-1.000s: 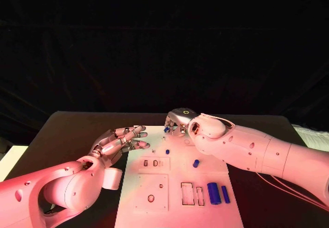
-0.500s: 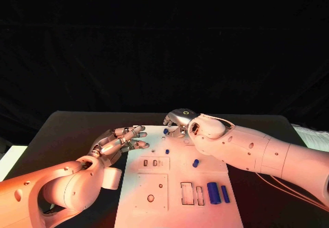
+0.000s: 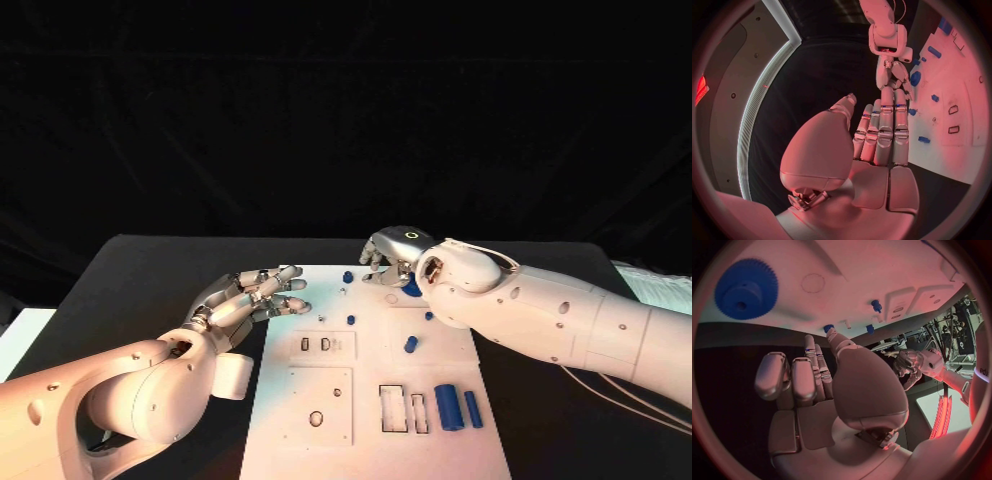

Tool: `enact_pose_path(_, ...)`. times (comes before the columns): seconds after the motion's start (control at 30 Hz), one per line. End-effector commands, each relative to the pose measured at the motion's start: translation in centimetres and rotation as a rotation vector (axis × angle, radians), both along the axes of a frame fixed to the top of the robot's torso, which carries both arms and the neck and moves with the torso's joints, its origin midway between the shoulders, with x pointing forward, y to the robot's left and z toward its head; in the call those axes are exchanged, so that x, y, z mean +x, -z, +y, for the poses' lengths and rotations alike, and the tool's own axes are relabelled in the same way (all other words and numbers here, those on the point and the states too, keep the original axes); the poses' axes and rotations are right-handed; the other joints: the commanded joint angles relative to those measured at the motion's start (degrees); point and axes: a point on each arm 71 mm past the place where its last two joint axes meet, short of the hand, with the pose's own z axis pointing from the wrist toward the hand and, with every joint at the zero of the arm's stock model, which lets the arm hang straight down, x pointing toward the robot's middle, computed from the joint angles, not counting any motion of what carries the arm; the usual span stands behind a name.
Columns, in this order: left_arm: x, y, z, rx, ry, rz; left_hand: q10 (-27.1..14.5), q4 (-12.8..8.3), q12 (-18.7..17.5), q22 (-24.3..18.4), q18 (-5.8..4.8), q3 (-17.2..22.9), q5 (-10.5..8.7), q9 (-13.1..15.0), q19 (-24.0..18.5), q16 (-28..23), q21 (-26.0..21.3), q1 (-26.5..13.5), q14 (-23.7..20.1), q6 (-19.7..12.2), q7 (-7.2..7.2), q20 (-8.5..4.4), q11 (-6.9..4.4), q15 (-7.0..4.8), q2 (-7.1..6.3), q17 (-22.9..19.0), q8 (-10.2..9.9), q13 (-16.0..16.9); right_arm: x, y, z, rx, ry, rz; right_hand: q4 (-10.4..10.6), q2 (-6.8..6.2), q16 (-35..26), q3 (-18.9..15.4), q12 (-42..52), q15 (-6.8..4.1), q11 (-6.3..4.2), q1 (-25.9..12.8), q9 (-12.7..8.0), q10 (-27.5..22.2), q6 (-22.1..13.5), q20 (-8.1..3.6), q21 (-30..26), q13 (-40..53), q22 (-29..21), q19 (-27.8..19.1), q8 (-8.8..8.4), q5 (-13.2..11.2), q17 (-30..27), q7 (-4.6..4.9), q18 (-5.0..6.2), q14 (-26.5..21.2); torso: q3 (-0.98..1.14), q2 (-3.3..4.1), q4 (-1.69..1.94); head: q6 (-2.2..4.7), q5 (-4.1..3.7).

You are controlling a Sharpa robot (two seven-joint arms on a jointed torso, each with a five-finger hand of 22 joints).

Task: Assemble the parts on the task board

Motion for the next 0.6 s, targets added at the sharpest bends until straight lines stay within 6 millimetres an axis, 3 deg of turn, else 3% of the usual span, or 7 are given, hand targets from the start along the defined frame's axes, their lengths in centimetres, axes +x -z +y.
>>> enact_pose_path(0.03, 0.0, -0.1, 0.1, -0.004, 0.004, -0.003, -0.2, -0.3, -0.2, -0.1, 0.62, -0.1, -0.19, 0.0, -0.2, -0.4, -0.2, -0.1, -0.3, -0.3, 0.09, 0.17, 0.09, 0.02, 0.40, 0.1, -0.3, -0.1, -0.5, -1.0, -1.7, 0.075, 0.034, 0.033, 0.2, -0.36, 1.4, 0.4, 1.3, -0.80, -0.88, 0.4, 0.0, 3.6, 0.9, -0.30, 1.5, 0.7, 2.3, 1.2, 0.18, 0.3, 2.1, -0.31, -1.09, 2.4, 0.03, -0.06, -0.50, 0.20, -0.11)
enact_pose_path(0.23, 0.1, -0.1, 0.2, -0.003, 0.001, -0.002, -0.2, -0.3, -0.2, -0.1, 0.62, -0.1, -0.19, 0.0, -0.2, -0.4, -0.2, -0.1, -0.3, -0.3, 0.09, 0.17, 0.09, 0.02, 0.40, 0.1, -0.3, -0.1, -1.2, -2.0, -5.8, 0.090, 0.127, 0.130, 1.4, -3.35, 5.4, -1.9, 8.2, -3.05, -3.25, -0.9, -0.3, 12.9, 0.6, -2.32, 5.9, 7.3, 9.5, 4.4, -0.82, 0.7, 7.9, -2.17, -2.41, 3.3, 0.15, -0.15, -1.15, 0.56, -0.33)
enact_pose_path(0.27, 0.1, -0.1, 0.2, -0.003, 0.001, -0.002, -0.3, -0.4, -0.2, -0.1, 0.62, -0.1, -0.20, 0.0, -0.2, -0.4, -0.2, -0.1, -0.3, -0.3, 0.10, 0.18, 0.10, 0.03, 0.42, 0.1, -0.3, -0.1, -1.3, -2.0, -6.3, 0.086, 0.142, 0.145, 1.6, -3.65, 6.0, -2.5, 9.7, -3.03, -3.36, -1.0, -0.4, 14.0, 0.2, -2.44, 6.7, 8.8, 10.9, 4.9, -1.04, 0.7, 9.0, -2.16, -2.67, 3.4, 0.16, -0.15, -1.22, 0.57, -0.32)
enact_pose_path(0.33, 0.1, -0.1, 0.2, -0.003, 0.002, -0.001, -0.3, -0.4, -0.2, -0.1, 0.61, -0.1, -0.20, 0.0, -0.2, -0.4, -0.2, 0.0, -0.3, -0.3, 0.11, 0.18, 0.10, 0.04, 0.43, 0.2, -0.3, -0.1, -1.4, -2.0, -7.4, 0.074, 0.172, 0.174, 2.4, -4.30, 8.2, -4.5, 21.5, -3.05, -3.40, -1.7, -0.4, 15.3, -0.6, -2.54, 8.1, 21.4, 13.3, 5.8, -1.20, 1.6, 12.5, -2.27, -3.11, 3.8, 0.23, -0.07, -1.37, 0.67, -0.36)
enact_pose_path(0.4, 0.1, 0.0, 0.2, -0.003, 0.002, -0.001, -0.3, -0.4, -0.2, -0.1, 0.61, -0.1, -0.20, 0.0, -0.2, -0.4, -0.2, 0.0, -0.3, -0.3, 0.11, 0.18, 0.10, 0.04, 0.43, 0.2, -0.3, -0.1, -1.4, -1.9, -8.0, 0.065, 0.191, 0.192, 4.3, -3.20, 10.1, -7.5, 38.3, -2.84, -3.14, 0.3, -0.2, 9.7, -1.1, -2.10, 9.2, 42.1, 15.0, 6.1, -0.62, 2.2, 15.5, -2.11, -3.41, 3.8, 0.29, -0.03, -1.45, 0.68, -0.26)
enact_pose_path(0.5, 0.2, 0.0, 0.2, -0.003, 0.003, 0.000, -0.3, -0.4, -0.2, -0.1, 0.61, -0.1, -0.20, 0.0, -0.2, -0.4, -0.2, 0.0, -0.3, -0.3, 0.11, 0.18, 0.10, 0.04, 0.43, 0.2, -0.3, -0.1, -1.3, -1.8, -8.6, 0.055, 0.210, 0.208, 5.7, -3.74, 11.6, -8.7, 50.0, -2.33, -2.75, -0.1, -0.3, 11.9, -1.7, -1.85, 9.9, 54.3, 16.5, 6.6, -0.89, 2.7, 18.6, -1.69, -3.63, 4.3, 0.32, 0.00, -1.37, 0.59, -0.45)
enact_pose_path(0.6, 0.2, 0.0, 0.2, -0.004, 0.004, 0.000, -0.3, -0.4, -0.2, -0.1, 0.61, -0.1, -0.20, 0.0, -0.2, -0.4, -0.2, 0.0, -0.3, -0.3, 0.11, 0.18, 0.10, 0.04, 0.43, 0.2, -0.3, -0.1, -1.1, -1.6, -8.8, 0.048, 0.219, 0.219, 6.6, -3.84, 12.6, -9.3, 55.6, -2.17, -2.52, 0.4, -0.3, 12.1, -1.8, -1.59, 10.4, 60.7, 17.3, 6.8, -0.83, 3.1, 20.6, -1.34, -3.75, 4.6, 0.25, -0.04, -1.29, 0.59, -0.53)
